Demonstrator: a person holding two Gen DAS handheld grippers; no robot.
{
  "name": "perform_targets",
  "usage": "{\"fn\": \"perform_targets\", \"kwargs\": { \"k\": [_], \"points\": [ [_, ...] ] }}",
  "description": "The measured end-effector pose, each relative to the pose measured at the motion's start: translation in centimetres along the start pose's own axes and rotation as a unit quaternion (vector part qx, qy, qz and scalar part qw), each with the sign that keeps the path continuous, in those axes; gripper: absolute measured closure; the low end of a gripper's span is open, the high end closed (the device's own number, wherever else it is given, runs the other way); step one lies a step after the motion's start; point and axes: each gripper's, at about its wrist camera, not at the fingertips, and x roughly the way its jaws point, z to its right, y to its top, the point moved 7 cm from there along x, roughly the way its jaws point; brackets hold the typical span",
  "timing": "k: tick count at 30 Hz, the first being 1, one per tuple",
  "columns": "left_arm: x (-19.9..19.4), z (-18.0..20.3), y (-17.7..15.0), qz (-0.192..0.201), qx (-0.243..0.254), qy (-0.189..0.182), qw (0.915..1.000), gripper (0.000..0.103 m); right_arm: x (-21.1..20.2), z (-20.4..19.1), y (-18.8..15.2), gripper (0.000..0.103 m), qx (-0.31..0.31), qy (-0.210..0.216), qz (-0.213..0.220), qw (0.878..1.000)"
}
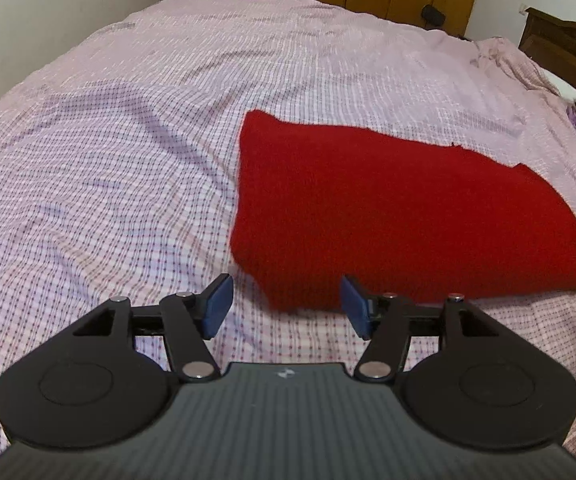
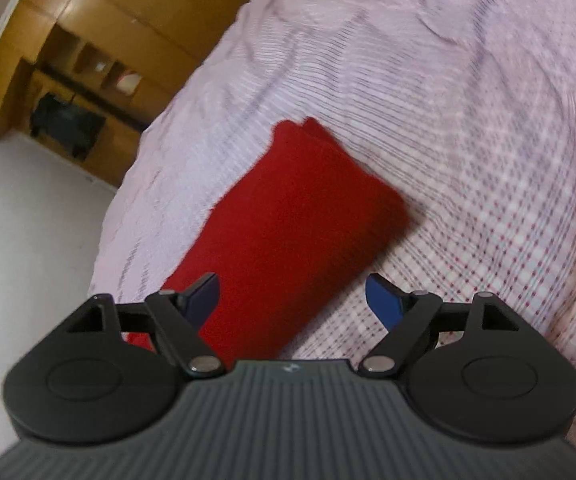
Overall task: Fold small clothes
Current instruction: 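Grasp a corner of the folded red bundle with the right tool and lift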
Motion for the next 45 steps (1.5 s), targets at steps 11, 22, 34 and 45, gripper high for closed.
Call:
{"fn": "perform_targets", "kwargs": {
  "k": [11,22,34,45],
  "points": [
    [1.5,-1.0,-0.6,-0.017,-0.02,0.018,0.9995,0.038,4.4,1.4,0.9,0.019,0.004,0.006,0.069,0.998],
    [3.2,-0.8,-0.5,-0.031,-0.019,0.039,0.9986,0.038,6.8,1.2,1.1,0.012,-0.036,0.025,0.091,0.995],
    [3.4,-0.7,-0.5,-0.033,-0.016,0.047,0.9982,0.037,7.9,1.1,2.8,0.038,-0.014,0.042,0.095,0.994],
    [2.0,-1.2,-0.4,-0.02,-0.014,0.05,0.9984,0.037,5.8,-1.1,3.1,0.07,-0.079,0.069,0.109,0.989]
  ]
}}
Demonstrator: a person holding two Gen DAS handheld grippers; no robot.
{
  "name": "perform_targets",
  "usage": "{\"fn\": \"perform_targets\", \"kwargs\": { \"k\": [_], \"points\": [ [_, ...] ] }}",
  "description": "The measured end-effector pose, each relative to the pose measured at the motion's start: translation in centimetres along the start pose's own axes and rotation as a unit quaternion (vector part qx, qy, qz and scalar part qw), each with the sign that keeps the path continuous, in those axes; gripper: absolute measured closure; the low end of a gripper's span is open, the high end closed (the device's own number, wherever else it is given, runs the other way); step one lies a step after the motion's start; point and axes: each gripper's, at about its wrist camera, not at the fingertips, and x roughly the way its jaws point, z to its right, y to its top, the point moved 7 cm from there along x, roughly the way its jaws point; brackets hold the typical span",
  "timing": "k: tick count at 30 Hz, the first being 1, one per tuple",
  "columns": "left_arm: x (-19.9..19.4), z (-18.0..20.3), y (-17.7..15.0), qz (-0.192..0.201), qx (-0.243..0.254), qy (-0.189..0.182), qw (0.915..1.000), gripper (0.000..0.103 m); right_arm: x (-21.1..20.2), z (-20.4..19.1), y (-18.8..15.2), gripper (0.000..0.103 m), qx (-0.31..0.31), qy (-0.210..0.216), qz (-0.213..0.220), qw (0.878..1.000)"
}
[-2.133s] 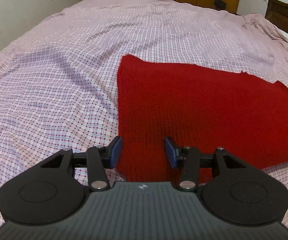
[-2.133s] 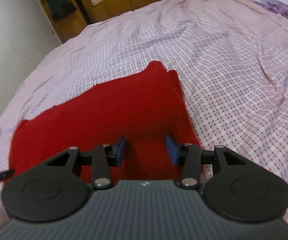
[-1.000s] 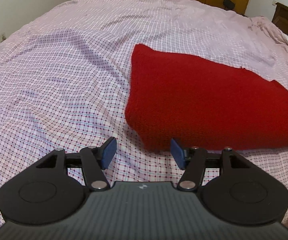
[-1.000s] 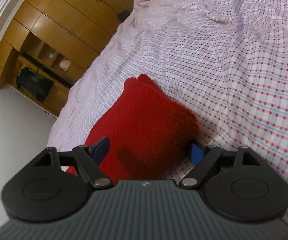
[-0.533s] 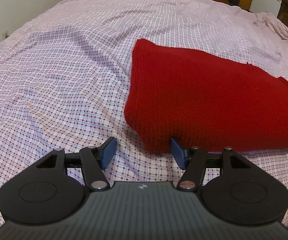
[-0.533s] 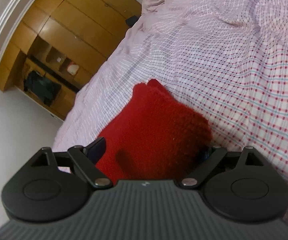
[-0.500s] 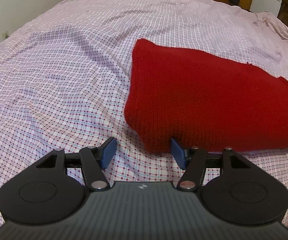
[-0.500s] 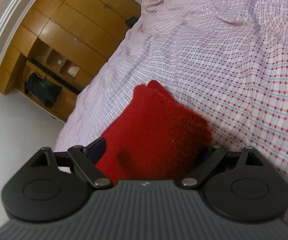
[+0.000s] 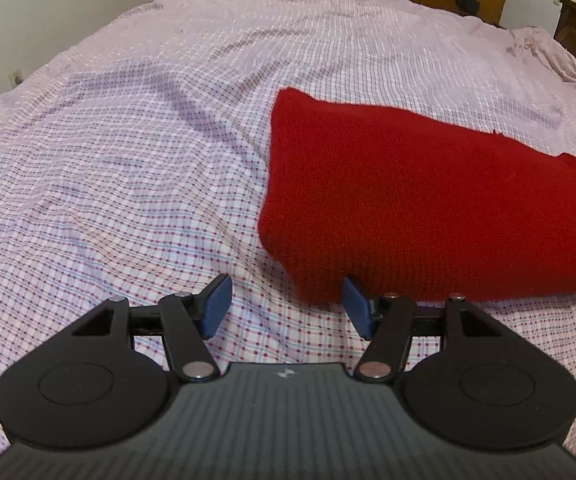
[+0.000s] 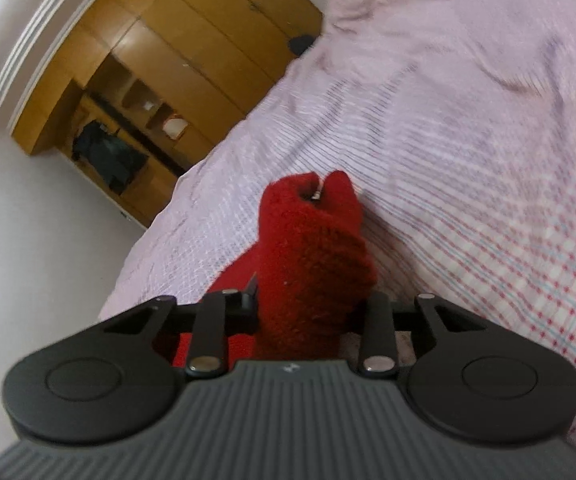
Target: Fold small clothes
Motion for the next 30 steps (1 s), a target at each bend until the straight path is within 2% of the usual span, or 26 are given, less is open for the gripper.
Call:
{"fn": "perform_targets", "kwargs": {
  "k": [4,8,15,20,30],
  "points": [
    [-0.9,-0.9,0.4,0.011,-0.007,0.003,0.9999,0.037,-0.8,-2.8,0.6,0.07,-0.055,0.008,0.012,0.998],
    [-1.4,-1.7,1.2,0.019,-0.009,0.011,0.9997,0.037,-1.4,-5.8,1.3,0.07,-0.091,0.036,0.018,0.995],
    [-2.7,-3.0,3.1,0.043,0.001,0.017,0.9989,0.037,-2.1,-11.5,1.1,0.071,-0.163,0.075,0.024,0.984],
    [-3.3,-3.7,3.7,0.052,0.005,0.023,0.9984,0.037,-1.7,-15.4,0.0,0.071,-0.207,0.09,0.025,0.974],
    [-3.4,-4.6,3.8,0.058,0.001,0.022,0.9981,0.037,0.0,-20.5,-3.9,0.071,-0.273,0.112,-0.003,0.955]
  ]
}}
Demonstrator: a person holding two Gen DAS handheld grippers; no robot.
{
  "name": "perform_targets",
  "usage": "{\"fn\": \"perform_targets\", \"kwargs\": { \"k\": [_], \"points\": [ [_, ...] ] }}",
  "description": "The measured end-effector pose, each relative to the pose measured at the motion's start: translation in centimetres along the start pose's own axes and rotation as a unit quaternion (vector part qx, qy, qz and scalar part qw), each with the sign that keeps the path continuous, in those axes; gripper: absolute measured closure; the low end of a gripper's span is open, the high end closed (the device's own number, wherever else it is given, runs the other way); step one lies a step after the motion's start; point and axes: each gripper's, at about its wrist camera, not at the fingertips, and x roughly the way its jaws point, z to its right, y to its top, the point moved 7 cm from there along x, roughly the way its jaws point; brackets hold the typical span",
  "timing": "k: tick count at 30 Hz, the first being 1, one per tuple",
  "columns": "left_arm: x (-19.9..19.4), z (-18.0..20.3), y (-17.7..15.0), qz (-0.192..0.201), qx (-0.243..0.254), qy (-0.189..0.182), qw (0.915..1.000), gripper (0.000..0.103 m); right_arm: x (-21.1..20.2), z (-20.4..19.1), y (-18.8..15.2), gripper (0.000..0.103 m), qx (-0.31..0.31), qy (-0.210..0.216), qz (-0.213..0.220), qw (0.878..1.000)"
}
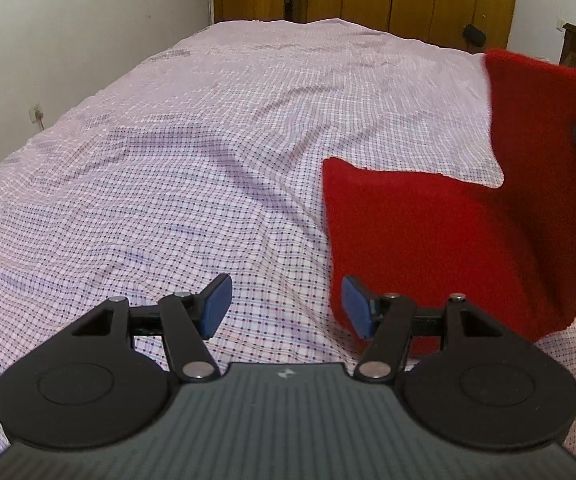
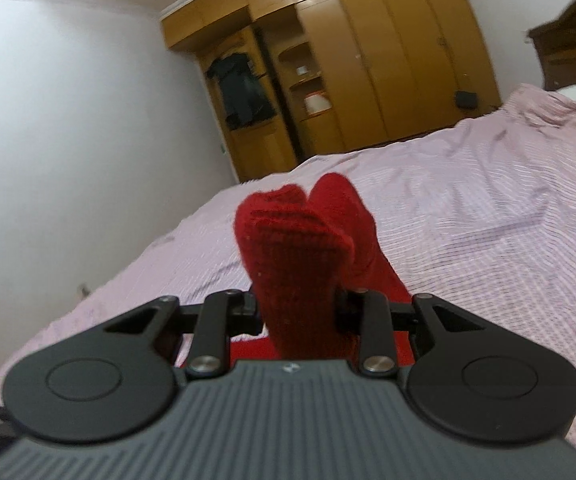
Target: Fold small clothes
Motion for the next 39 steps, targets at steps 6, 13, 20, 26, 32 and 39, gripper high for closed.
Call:
{"fn": "perform_targets", "kwargs": {
  "k": [6,13,20,26,32,39],
  "points": [
    [0.6,-1.2,-0.7,-0.009,-0.014,0.004,0.9999,0.037,2.5,-3.9,-3.7,0.072,-0.079,0.013,-0.048,0.996],
    [1.3,-2.6,-1.6,-0.019,-0.028,0.009,0.9994,0.037,4.0,-6.4,-8.5,0.071,-0.15,0.016,-0.089,0.985],
    [2.0,-4.5,-2.6,-0.026,-0.044,0.013,0.9986,0.037,2.8,-6.8,-5.3,0.073,-0.131,-0.011,-0.035,0.991],
    [2.2,-6.6,-3.2,-0.029,-0.068,0.015,0.9971,0.037,2.0,-10.9,-5.1,0.073,-0.193,0.019,-0.015,0.981],
    [2.1,-7.6,-3.8,-0.031,-0.075,0.017,0.9965,0.037,3.5,-12.2,-11.0,0.068,-0.213,0.04,-0.092,0.972],
    [1.8,-7.5,-3.6,-0.029,-0.074,0.016,0.9967,0.037,1.6,-12.6,-9.8,0.048,-0.171,0.068,-0.112,0.977]
  ]
}}
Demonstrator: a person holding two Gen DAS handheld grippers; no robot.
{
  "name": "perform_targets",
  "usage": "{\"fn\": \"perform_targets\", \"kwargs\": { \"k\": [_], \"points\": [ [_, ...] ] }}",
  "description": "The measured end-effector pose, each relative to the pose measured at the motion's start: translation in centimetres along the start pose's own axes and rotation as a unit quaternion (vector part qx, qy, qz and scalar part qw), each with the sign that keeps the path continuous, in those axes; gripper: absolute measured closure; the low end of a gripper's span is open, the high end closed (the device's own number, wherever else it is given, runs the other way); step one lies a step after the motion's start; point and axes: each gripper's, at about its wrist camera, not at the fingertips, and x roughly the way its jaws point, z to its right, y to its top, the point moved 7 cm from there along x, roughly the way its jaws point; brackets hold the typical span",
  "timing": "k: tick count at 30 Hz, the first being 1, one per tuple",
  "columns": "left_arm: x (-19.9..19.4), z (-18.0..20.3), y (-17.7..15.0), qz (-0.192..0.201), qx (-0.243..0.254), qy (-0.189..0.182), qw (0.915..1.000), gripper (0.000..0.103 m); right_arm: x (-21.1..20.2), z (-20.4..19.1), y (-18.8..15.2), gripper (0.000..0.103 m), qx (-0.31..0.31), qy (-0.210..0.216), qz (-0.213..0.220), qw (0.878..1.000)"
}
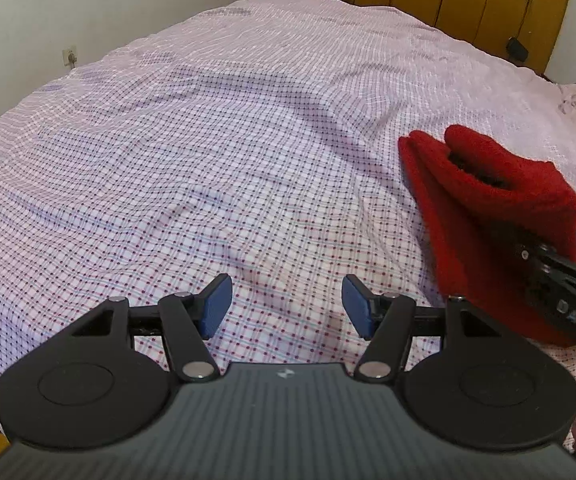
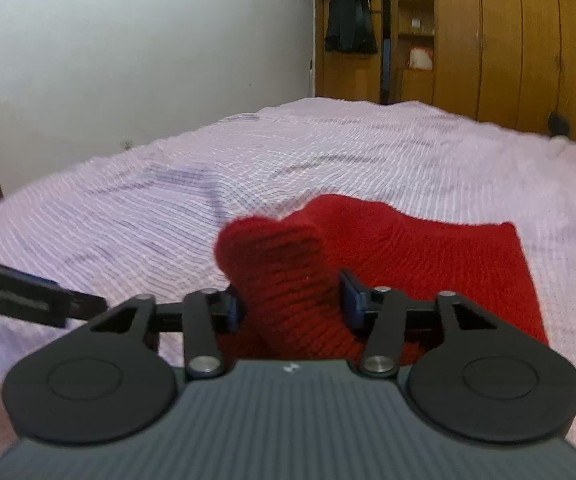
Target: Fold small clothes
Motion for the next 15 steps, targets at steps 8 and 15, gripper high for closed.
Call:
{"fn": "perform_targets", "kwargs": {
  "k": [8,15],
  "points": [
    [-1.7,2.0,2.0,0.026,0.021,-0.014,0.9993,0.037,-4.1,1.9,0.7,0.038,0.13,0.085,-0.002,0.988],
    [-3.4,5.4,5.0,0.055,0.046,-0.038,0.9967,0.037,-7.1,6.5,1.8,0.034,0.216,0.076,0.027,0.973]
  ]
}}
